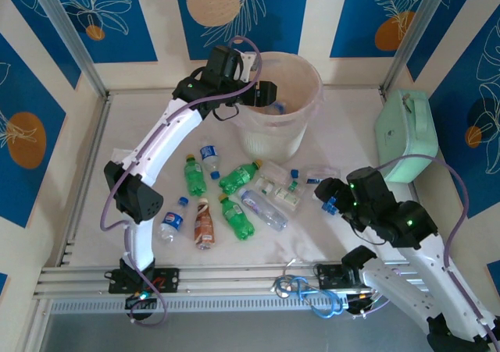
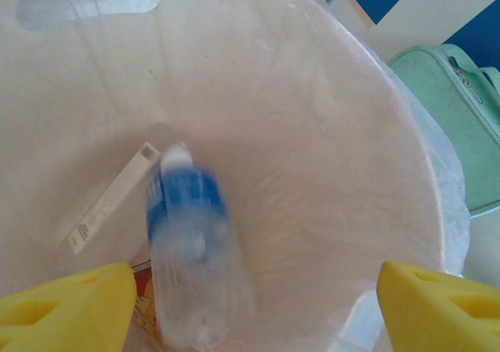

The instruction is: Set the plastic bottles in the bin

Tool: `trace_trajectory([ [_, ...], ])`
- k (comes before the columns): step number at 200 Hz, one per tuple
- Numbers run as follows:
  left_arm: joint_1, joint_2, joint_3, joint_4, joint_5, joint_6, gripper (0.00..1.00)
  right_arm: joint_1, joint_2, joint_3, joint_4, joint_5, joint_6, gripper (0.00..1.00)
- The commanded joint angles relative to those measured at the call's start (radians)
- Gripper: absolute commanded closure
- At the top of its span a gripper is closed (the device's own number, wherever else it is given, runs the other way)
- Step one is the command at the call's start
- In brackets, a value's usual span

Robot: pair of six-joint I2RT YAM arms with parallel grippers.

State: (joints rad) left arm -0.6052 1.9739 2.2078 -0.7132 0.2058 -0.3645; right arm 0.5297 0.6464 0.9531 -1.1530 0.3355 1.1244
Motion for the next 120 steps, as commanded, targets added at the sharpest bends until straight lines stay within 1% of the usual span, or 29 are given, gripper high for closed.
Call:
trace_trajectory([
  [1, 0.008, -0.031, 0.023, -0.016, 0.009, -0.001, 0.17, -0.004, 0.012, 0.016, -0.010, -0.018, -0.024, 0.01],
  [40, 0.007, -0.116, 0.011, -0.014, -0.021, 0.001, 0.11, -0.005, 0.025, 0.029, -0.010, -0.019, -0.047, 0.01],
  [64, 0.007, -0.213, -0.061, -0.007, -0.056, 0.013, 0.08, -0.006, 0.048, 0.035, -0.021, -0.015, -0.063, 0.01],
  [90, 0.011, -0.362, -0.223, 0.012, -0.100, 0.023, 0.05, -0.023, 0.087, 0.046, -0.043, -0.017, -0.096, 0.01],
  [99, 0.018, -0.422, -0.294, 0.022, -0.112, 0.016, 0.00, -0.032, 0.101, 0.047, -0.040, -0.028, -0.115, 0.01],
  [120, 0.057, -0.577, -0.496, 0.058, -0.113, -0.030, 0.00, -0.046, 0.125, 0.035, -0.012, -0.071, -0.153, 0.01],
])
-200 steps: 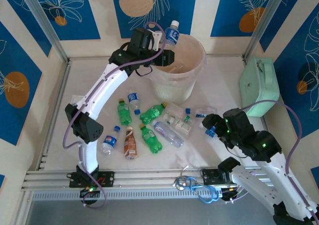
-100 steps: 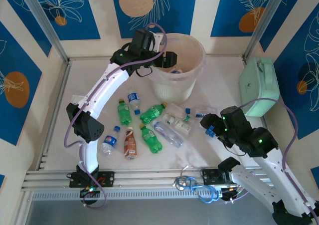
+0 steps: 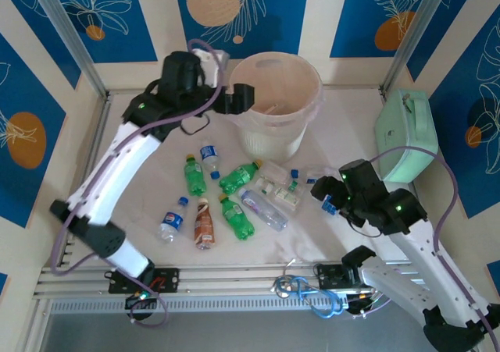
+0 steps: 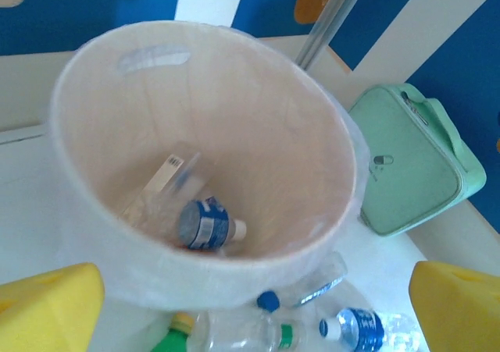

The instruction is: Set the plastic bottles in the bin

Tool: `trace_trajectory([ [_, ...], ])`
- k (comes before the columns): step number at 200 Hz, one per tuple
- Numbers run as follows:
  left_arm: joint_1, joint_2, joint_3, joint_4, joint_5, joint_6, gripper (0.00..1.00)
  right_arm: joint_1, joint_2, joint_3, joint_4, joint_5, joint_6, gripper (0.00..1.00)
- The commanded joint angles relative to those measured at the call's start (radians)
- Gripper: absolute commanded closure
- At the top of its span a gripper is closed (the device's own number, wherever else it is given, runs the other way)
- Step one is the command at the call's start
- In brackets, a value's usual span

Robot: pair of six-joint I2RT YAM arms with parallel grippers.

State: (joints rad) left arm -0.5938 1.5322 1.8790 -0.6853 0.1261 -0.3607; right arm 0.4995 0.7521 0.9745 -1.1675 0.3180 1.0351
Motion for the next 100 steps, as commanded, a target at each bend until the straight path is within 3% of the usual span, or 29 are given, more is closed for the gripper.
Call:
trace_trajectory([
  [1, 0.047, -0.142, -0.179, 0.033, -0.033, -0.036, 0.00, -0.017, 0.021, 0.013, 0.004, -0.055, -0.066, 0.01],
  [52, 0.191, -0.483, -0.659, 0.016, -0.012, -0.129, 0.09, 0.002, 0.120, -0.043, 0.116, -0.202, -0.137, 0.07],
  [100, 0.225, -0.624, -0.908, -0.130, -0.083, -0.203, 0.16, 0.229, 0.254, -0.011, 0.152, -0.102, -0.087, 0.08],
])
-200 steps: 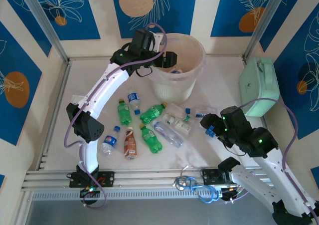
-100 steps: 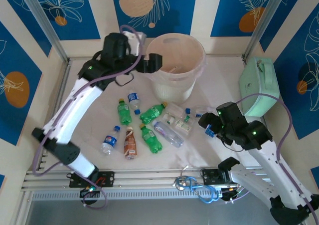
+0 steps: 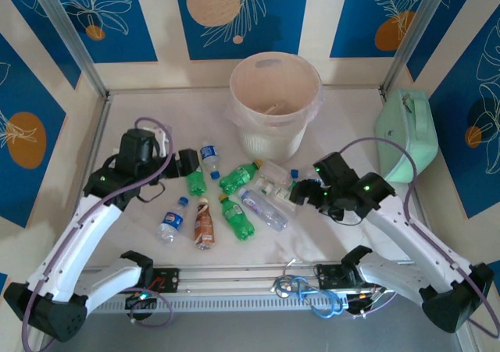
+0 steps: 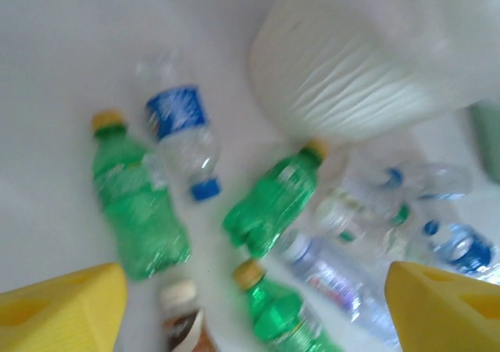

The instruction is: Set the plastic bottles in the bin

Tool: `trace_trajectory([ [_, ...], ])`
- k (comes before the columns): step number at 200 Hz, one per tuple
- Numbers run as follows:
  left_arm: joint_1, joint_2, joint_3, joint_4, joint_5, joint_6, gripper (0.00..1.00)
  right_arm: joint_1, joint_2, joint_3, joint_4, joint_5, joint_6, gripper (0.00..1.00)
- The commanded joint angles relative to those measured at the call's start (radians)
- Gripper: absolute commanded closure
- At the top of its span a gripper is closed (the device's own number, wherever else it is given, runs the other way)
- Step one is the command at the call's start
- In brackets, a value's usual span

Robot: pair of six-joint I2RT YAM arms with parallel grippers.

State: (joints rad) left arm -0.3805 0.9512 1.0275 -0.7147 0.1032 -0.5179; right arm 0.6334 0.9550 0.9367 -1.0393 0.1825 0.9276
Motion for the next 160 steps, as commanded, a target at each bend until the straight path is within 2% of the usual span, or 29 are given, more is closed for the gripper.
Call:
trace_trajectory([
  [1, 0.012, -0.045, -0.059, -0.107, -0.064, -0.046, 0.17, 0.101, 0.055, 0.028, 0.024, 0.037, 0.022, 0.08],
  [21, 0.011, -0.056, -0.098, -0.193, -0.125, -0.047, 0.20, 0.200, 0.122, 0.057, 0.052, 0.072, 0.059, 0.07],
  [48, 0.010, -0.075, -0.164, -0.229, -0.184, -0.040, 0.18, 0.324, 0.236, 0.112, 0.131, 0.086, 0.115, 0.09],
  [79, 0.010, -0.063, -0.226, -0.202, -0.170, -0.081, 0.16, 0.432, 0.404, 0.254, 0.137, 0.119, 0.136, 0.10],
  [130, 0.026, -0.051, -0.222, -0.162, -0.269, -0.201, 0.18, 0.496, 0.709, 0.500, 0.134, -0.032, 0.071, 0.15],
  [160, 0.059, -0.062, -0.228, -0.136, -0.259, -0.260, 0.18, 0.549, 0.896, 0.664, 0.092, -0.100, -0.021, 0.18],
])
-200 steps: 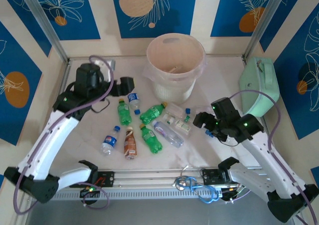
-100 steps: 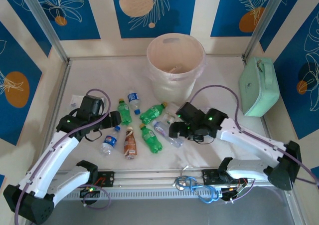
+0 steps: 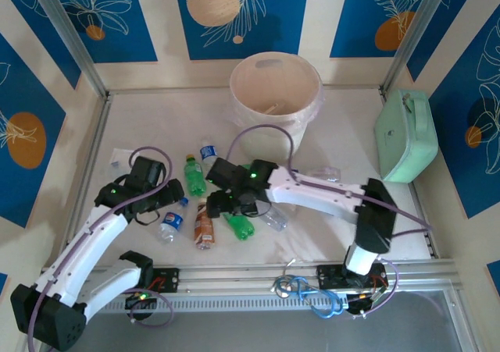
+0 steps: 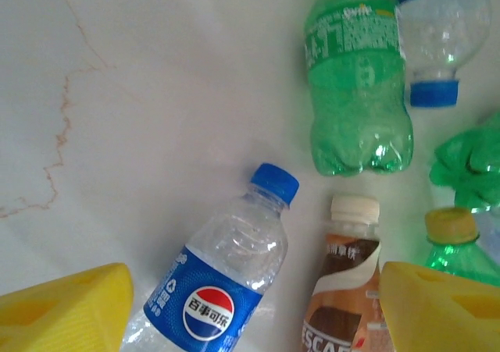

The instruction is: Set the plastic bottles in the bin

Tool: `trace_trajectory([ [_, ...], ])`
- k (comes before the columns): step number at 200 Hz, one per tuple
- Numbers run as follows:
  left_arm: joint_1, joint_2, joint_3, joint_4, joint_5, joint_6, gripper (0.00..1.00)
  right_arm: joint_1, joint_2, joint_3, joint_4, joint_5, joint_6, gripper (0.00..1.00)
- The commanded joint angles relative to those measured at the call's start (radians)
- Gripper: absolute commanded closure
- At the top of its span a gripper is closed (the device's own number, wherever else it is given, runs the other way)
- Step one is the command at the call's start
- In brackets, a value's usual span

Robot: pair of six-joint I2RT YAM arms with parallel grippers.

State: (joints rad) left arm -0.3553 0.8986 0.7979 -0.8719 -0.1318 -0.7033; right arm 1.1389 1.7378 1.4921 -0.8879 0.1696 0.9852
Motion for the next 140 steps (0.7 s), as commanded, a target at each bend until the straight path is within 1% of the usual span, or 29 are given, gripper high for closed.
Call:
trace_trajectory([
  [1, 0.035, -0.009, 0.001, 0.023, -0.022, -0.076, 0.18, 0.046, 0.120, 0.115, -0.063, -0.088, -0.081, 0.18],
  [21, 0.063, 0.000, 0.003, 0.037, 0.024, -0.085, 0.20, 0.072, 0.234, 0.216, -0.118, -0.108, -0.110, 0.18],
  [37, 0.073, -0.002, 0.002, 0.035, 0.043, -0.090, 0.21, 0.078, 0.290, 0.261, -0.142, -0.109, -0.106, 0.18],
  [58, 0.085, -0.021, -0.014, 0.026, 0.035, -0.093, 0.22, 0.081, 0.333, 0.298, -0.173, -0.087, -0.102, 0.15],
  [69, 0.097, -0.029, -0.027, 0.020, 0.036, -0.096, 0.22, 0.078, 0.353, 0.313, -0.184, -0.096, -0.102, 0.14],
  [111, 0.167, -0.034, -0.075, 0.041, 0.115, -0.114, 0.23, 0.082, 0.429, 0.358, -0.182, -0.128, -0.118, 0.13],
  [140, 0.177, -0.033, -0.081, 0.056, 0.133, -0.120, 0.24, 0.080, 0.480, 0.418, -0.199, -0.121, -0.128, 0.12],
])
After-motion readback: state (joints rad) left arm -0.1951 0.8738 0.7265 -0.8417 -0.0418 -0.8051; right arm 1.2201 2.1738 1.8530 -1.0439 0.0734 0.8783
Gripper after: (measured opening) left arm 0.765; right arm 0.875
